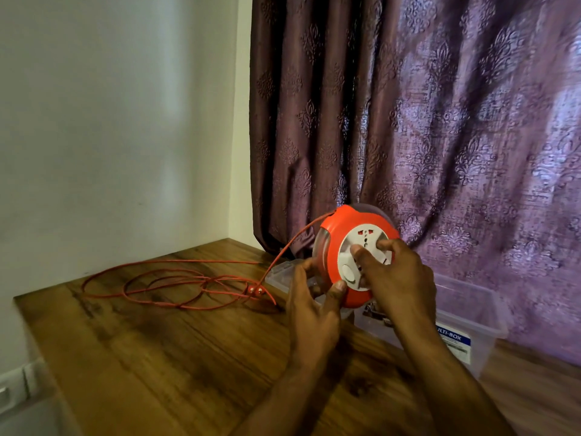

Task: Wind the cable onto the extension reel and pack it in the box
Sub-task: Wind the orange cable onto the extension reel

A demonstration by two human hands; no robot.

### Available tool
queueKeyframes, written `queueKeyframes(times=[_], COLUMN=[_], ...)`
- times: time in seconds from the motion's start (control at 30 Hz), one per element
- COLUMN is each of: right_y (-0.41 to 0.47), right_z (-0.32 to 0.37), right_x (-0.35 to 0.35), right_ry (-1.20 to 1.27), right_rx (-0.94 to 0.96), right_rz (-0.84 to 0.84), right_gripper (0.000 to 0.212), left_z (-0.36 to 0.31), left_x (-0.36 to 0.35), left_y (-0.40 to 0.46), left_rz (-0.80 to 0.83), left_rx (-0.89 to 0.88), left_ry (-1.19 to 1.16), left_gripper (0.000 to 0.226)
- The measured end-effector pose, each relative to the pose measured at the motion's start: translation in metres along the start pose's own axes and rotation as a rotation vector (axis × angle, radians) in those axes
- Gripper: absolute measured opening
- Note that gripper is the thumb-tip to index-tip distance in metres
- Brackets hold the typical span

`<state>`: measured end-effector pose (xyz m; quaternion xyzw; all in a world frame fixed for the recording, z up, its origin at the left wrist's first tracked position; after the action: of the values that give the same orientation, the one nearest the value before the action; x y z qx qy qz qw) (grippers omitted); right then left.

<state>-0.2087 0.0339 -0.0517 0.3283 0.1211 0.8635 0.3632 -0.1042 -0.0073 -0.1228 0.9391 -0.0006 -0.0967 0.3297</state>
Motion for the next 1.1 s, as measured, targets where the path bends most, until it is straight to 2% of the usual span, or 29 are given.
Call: queueKeyframes(times=[0.2, 0.4, 0.5, 0.63, 0.73, 0.83, 0.9, 0.97, 1.1], right_y=[0.000, -0.001, -0.003, -0.003, -0.006, -0.013, -0.015, -0.016, -0.016], right_z=[-0.002, -0.002, -0.001, 0.000, 0.003, 0.008, 0.011, 0.010, 0.009], right_x=[-0.006, -0.006, -0.006, -0.008, -0.007, -0.007, -0.009, -0.011, -0.010], right_ry=[0.210, 0.679, 0.773, 0.565, 0.132, -0.189, -0.312, -0.430, -0.476], right_rx=[-0.108, -0.263, -0.305, -0.170, -0.006, 0.206, 0.302, 0.355, 0.379], right_rz=[0.006, 0.149, 0.215, 0.161, 0.030, 0.031, 0.097, 0.126, 0.057], right_gripper=[0.050, 0.047, 0.044, 0.038, 0.033, 0.054, 0.065, 0.067, 0.063], left_z=[0.004, 0.000, 0.000, 0.001, 0.004, 0.006, 0.006, 0.005, 0.003], left_x=[0.000, -0.001, 0.000, 0.001, 0.006, 0.010, 0.010, 0.007, 0.005], left_y=[-0.002, -0.004, -0.004, 0.000, 0.008, 0.012, 0.012, 0.010, 0.008], left_rz=[0.025, 0.026, 0.022, -0.015, -0.027, -0.036, -0.044, -0.044, -0.043], left_rx=[0.021, -0.013, -0.020, 0.004, 0.037, 0.068, 0.071, 0.061, 0.014], left_ry=[0.029, 0.044, 0.028, 0.001, -0.029, -0.057, -0.059, -0.049, -0.004], left_gripper=[0.047, 0.043, 0.041, 0.040, 0.040, 0.039, 0.037, 0.037, 0.038])
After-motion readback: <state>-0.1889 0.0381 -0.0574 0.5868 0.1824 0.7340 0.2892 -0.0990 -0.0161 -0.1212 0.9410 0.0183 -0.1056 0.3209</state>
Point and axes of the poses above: each hand's wrist, its own y-axis towards the middle knuckle, its own x-axis out of the back of the hand, z = x × y, the point moved 1 cm from there along y, towards the middle knuckle, and after that the axes turned 4 degrees about z, right-handed, at the moved point
